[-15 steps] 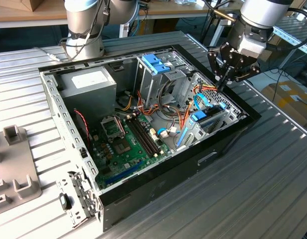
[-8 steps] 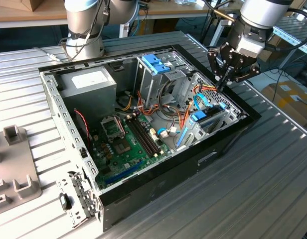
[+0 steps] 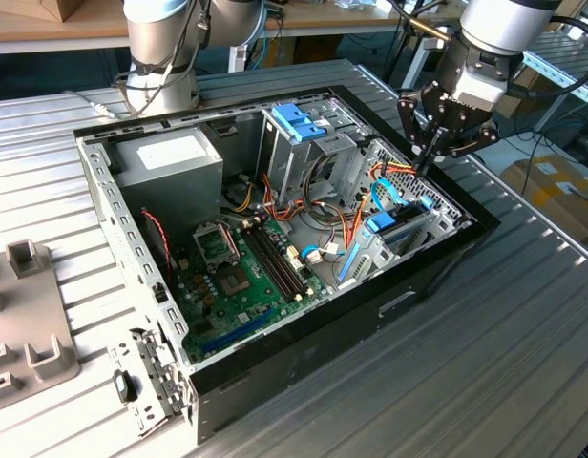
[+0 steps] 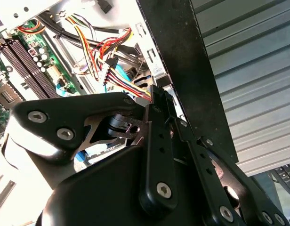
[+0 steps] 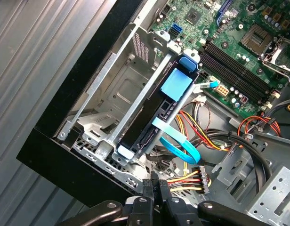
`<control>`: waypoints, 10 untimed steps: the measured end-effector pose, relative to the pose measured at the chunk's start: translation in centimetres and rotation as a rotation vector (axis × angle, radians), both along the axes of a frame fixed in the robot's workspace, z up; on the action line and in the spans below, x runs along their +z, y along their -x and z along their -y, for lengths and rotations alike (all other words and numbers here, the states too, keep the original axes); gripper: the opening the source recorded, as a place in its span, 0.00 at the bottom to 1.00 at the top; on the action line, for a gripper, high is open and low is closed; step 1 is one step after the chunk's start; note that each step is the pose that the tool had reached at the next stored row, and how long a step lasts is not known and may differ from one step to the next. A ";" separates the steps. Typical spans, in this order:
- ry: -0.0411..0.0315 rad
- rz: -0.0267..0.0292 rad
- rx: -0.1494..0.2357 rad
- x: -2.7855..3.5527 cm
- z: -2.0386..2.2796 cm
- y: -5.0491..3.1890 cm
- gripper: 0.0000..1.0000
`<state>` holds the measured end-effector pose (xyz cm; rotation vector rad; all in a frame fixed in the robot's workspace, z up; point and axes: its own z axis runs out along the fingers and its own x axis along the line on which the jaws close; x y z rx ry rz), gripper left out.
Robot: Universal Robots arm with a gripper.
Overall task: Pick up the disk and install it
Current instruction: 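Insert the second disk wire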
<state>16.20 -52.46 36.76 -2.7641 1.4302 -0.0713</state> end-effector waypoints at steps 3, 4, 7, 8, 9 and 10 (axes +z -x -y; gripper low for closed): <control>0.0001 0.0000 -0.012 -0.03 0.00 -0.01 0.17; 0.0000 0.0000 -0.026 -0.06 0.00 -0.02 0.17; 0.0000 0.0000 -0.058 -0.11 0.00 -0.03 0.17; 0.0000 0.0000 -0.071 -0.13 0.00 -0.03 0.17; -0.0001 0.0000 -0.094 -0.17 0.00 -0.03 0.17; 0.0000 0.0000 -0.123 -0.21 0.00 -0.02 0.17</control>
